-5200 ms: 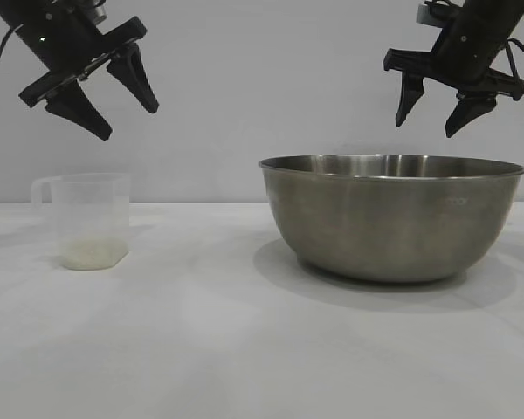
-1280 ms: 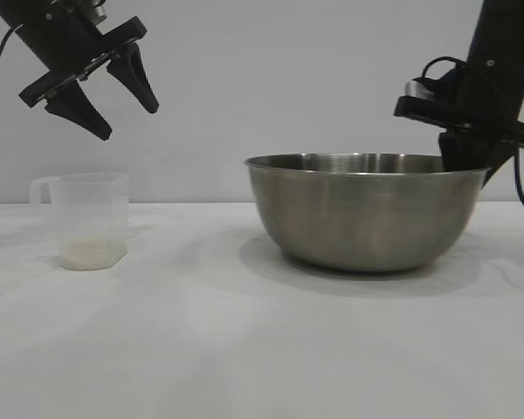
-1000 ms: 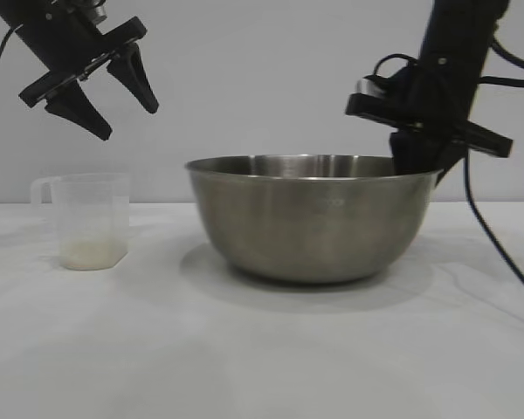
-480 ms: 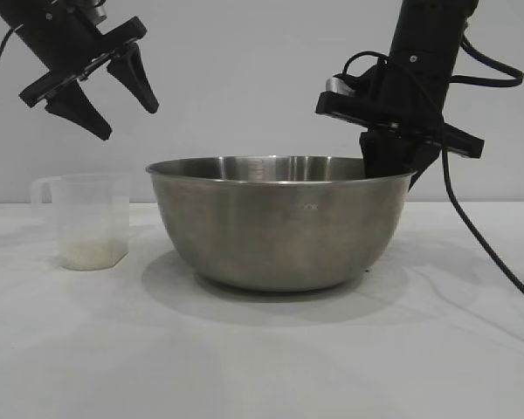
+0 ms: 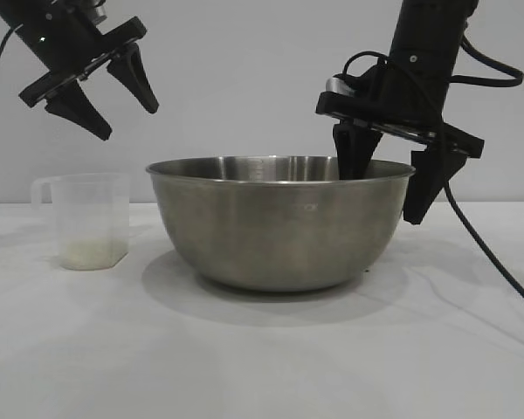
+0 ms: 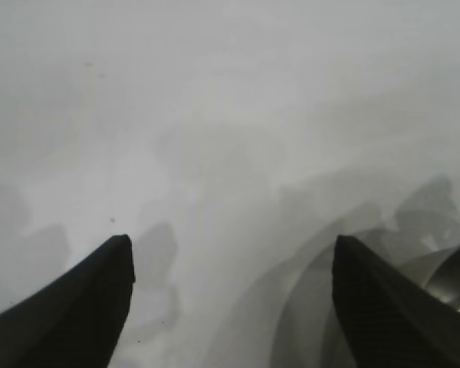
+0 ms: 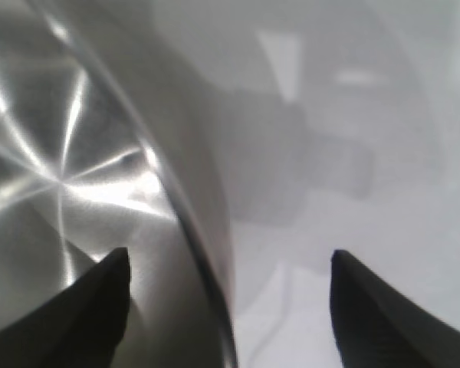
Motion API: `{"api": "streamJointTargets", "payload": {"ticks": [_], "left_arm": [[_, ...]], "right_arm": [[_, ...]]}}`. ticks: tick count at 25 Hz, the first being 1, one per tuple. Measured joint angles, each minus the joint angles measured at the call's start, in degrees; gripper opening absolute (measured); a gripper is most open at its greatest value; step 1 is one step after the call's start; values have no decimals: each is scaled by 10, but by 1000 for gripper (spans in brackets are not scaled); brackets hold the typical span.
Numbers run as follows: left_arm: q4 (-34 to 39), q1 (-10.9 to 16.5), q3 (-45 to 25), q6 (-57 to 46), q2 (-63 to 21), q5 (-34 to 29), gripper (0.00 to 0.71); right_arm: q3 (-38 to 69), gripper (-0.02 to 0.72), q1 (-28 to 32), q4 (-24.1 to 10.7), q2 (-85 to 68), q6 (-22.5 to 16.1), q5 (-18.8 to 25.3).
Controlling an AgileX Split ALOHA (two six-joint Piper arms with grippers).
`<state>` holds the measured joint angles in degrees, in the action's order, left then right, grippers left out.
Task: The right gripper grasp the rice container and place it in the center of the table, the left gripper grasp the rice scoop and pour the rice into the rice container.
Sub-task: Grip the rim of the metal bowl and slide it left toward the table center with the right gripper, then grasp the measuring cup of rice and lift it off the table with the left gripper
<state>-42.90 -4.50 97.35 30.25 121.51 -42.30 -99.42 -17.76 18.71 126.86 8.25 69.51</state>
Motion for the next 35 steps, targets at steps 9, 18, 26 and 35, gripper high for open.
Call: {"api": "streamJointTargets", "payload": {"ticks": [9, 18, 26, 35], "left_arm": [[0, 0, 0, 0, 0, 0, 505], [0, 0, 0, 0, 0, 0, 505], [0, 0, 0, 0, 0, 0, 505], [0, 0, 0, 0, 0, 0, 505]], "right_arm": [[0, 457, 0, -28, -70, -3, 2], [0, 457, 4, -125, -175, -26, 12], [3, 479, 83, -137, -225, -31, 15], [143, 479, 164, -138, -322, -30, 15]]}}
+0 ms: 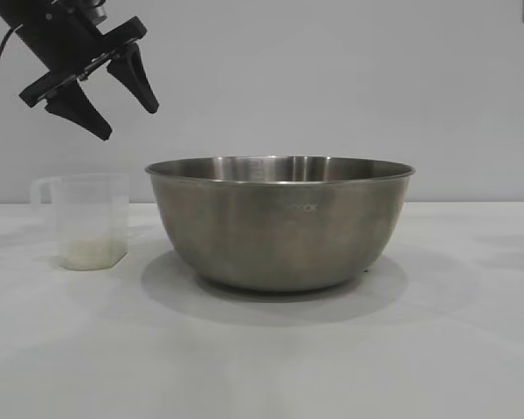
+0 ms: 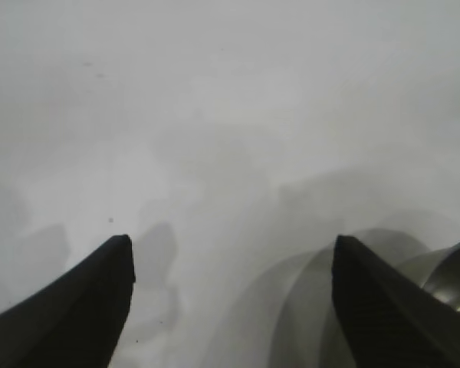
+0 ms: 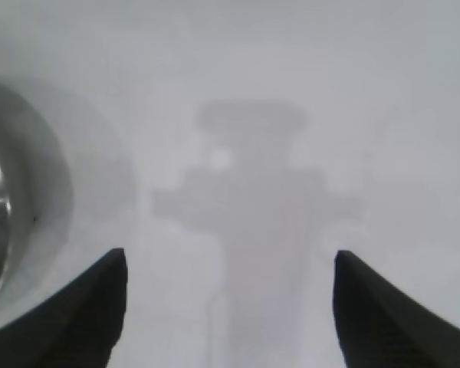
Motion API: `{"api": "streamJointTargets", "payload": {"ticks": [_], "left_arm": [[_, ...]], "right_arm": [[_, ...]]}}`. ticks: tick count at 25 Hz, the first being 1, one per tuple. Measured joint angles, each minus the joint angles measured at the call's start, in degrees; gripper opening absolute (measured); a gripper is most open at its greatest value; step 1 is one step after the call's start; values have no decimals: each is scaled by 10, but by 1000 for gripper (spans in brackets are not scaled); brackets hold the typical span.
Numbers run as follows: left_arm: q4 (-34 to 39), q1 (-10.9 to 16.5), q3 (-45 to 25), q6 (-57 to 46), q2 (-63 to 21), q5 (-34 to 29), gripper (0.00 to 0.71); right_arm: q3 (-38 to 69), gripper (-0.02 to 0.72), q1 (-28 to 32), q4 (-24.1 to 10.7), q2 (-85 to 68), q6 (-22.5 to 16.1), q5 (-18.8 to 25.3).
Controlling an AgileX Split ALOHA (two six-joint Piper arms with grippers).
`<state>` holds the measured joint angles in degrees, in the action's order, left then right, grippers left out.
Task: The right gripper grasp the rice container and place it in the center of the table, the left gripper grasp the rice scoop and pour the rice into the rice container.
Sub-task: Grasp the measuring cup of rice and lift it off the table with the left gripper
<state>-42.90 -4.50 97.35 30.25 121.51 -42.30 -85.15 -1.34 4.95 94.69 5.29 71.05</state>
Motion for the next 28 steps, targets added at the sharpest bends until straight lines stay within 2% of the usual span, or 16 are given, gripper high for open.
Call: {"api": "streamJointTargets", "payload": {"ticks": [9, 19, 28], "left_arm": [[0, 0, 0, 0, 0, 0, 505], [0, 0, 0, 0, 0, 0, 505], [0, 0, 0, 0, 0, 0, 505]], "right_arm": [[201, 479, 3, 20, -185, -2, 0], [415, 479, 3, 22, -456, -11, -1], [529, 479, 3, 22, -710, -11, -50]]}}
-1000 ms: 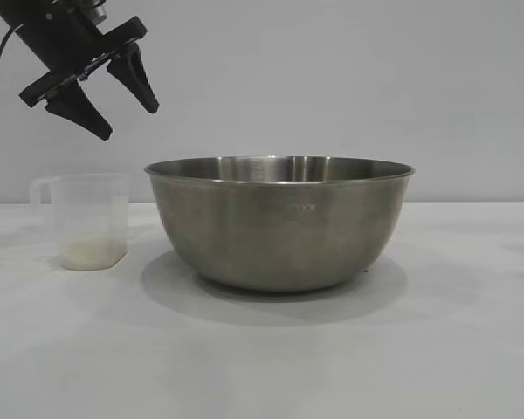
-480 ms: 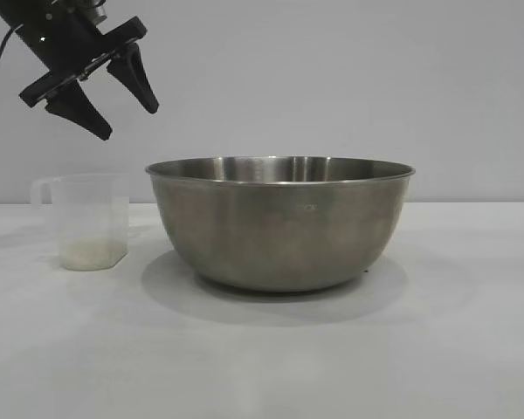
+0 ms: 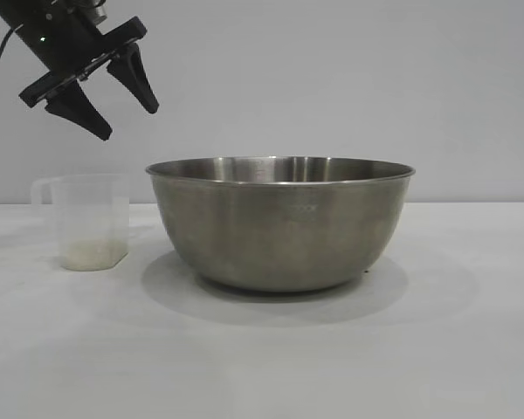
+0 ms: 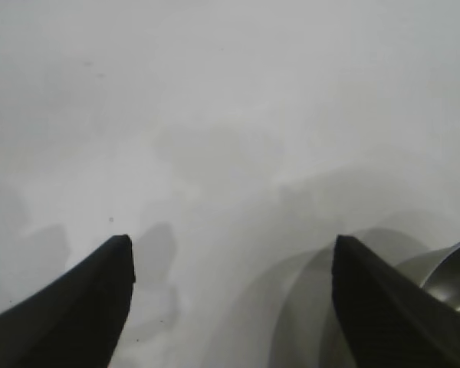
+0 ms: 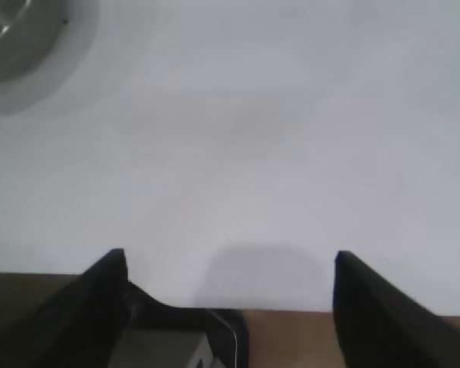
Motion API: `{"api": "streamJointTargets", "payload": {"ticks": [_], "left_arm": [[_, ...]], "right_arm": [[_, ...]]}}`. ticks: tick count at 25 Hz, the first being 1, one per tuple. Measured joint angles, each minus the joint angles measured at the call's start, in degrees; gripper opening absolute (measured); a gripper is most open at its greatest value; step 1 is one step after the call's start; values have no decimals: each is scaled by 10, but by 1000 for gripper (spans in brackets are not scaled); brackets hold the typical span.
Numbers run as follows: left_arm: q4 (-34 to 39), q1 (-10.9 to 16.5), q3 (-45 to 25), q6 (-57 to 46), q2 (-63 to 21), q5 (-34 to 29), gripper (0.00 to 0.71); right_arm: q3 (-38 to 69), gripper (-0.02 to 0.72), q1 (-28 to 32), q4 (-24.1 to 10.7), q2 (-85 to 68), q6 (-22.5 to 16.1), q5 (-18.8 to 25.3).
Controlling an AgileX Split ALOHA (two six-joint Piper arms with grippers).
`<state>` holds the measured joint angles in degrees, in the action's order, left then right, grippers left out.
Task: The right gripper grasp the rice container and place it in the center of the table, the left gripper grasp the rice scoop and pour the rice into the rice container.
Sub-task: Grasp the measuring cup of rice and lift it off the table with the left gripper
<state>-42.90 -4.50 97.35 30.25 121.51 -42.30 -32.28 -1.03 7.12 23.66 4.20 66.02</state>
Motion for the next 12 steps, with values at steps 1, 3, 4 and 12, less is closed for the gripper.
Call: {"api": "streamJointTargets", "payload": {"ticks": [1, 3, 4, 12], "left_arm": [[0, 0, 0, 0, 0, 0, 505], [0, 0, 0, 0, 0, 0, 505], [0, 0, 0, 0, 0, 0, 505], [0, 0, 0, 0, 0, 0, 505]], "right_arm": [[8, 479, 0, 0, -25, 0, -7], [24, 479, 0, 0, -65, 0, -14], [29, 479, 0, 0, -84, 0, -16], [37, 479, 0, 0, -186, -1, -18]]}}
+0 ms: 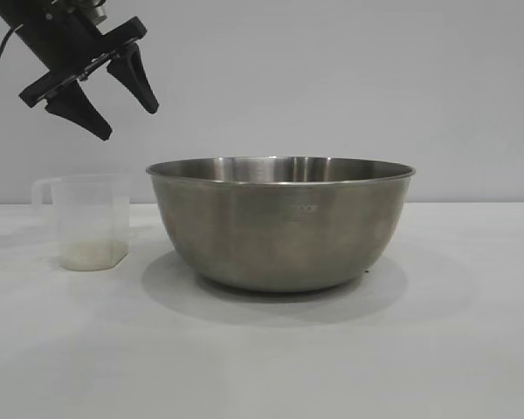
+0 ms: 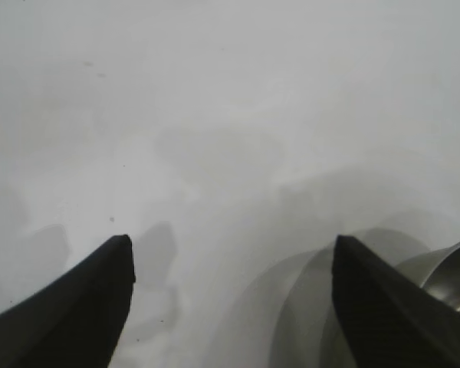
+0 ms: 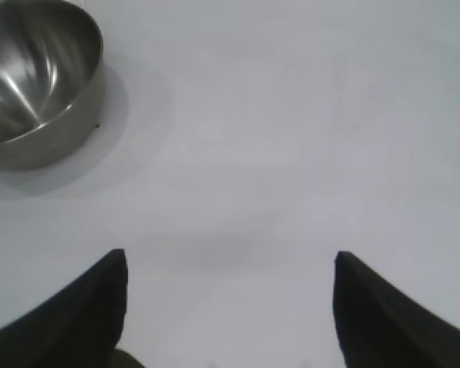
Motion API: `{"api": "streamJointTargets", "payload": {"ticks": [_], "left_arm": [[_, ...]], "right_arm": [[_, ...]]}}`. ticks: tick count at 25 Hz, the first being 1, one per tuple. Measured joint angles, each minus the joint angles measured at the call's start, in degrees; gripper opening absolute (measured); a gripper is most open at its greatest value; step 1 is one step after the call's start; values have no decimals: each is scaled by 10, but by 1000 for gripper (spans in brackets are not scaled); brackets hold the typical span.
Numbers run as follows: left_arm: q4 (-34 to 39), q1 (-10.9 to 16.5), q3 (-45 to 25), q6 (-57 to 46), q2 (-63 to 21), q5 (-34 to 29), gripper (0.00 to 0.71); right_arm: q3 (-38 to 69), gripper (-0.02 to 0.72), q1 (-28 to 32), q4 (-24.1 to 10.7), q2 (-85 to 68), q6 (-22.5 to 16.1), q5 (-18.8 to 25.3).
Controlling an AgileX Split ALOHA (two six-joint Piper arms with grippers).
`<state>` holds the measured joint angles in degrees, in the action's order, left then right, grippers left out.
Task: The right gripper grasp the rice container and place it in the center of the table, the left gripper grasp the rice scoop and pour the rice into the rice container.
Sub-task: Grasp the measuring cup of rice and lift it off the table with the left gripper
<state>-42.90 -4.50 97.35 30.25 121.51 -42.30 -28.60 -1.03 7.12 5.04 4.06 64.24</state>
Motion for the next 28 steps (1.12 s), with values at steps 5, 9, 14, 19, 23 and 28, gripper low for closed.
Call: {"api": "streamJointTargets", "payload": {"ticks": [5, 9, 14, 19, 23, 28], "left_arm": [[0, 0, 0, 0, 0, 0, 505], [0, 0, 0, 0, 0, 0, 505], [0, 0, 0, 0, 0, 0, 505], [0, 0, 0, 0, 0, 0, 505], [0, 0, 0, 0, 0, 0, 505], [0, 0, 0, 0, 0, 0, 505]], "right_arm": [[5, 479, 0, 0, -28, 0, 6], [6, 479, 0, -1, -47, 0, 9], [6, 479, -6, -8, -59, -9, 10], [6, 479, -12, -16, -59, -17, 10], [6, 479, -12, -17, -59, -17, 10], [6, 479, -12, -17, -59, -17, 10]]}}
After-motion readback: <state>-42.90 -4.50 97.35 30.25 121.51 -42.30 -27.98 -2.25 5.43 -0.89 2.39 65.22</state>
